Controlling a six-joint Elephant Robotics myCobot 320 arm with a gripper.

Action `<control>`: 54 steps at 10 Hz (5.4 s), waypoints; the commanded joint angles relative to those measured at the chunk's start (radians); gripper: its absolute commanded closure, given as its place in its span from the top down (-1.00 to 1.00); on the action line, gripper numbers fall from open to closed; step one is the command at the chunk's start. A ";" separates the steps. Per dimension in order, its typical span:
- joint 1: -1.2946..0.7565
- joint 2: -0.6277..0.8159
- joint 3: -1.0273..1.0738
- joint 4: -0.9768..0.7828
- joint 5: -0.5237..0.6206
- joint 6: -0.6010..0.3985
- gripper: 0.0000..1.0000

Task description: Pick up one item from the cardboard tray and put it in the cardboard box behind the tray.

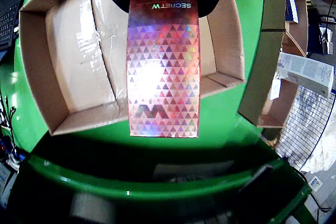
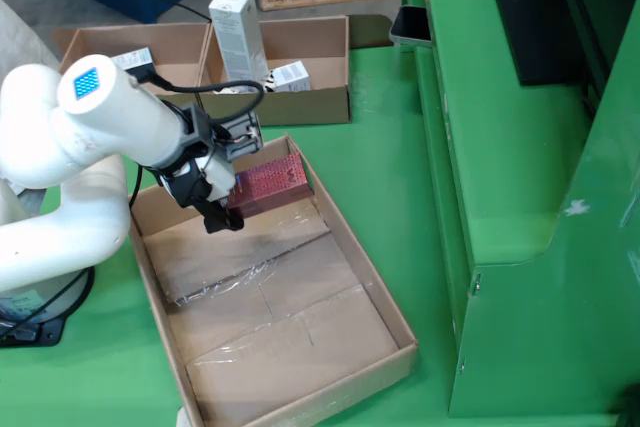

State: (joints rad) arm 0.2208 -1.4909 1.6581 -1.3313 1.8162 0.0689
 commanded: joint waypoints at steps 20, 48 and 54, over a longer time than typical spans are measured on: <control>0.063 0.041 0.137 0.006 0.003 -0.030 -1.00; 1.204 0.032 0.385 -0.256 -0.268 0.101 -1.00; 1.264 -0.032 0.334 -0.188 -0.171 -0.041 -1.00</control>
State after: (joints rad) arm 1.4848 -1.5340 2.0094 -1.5446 1.5952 0.1089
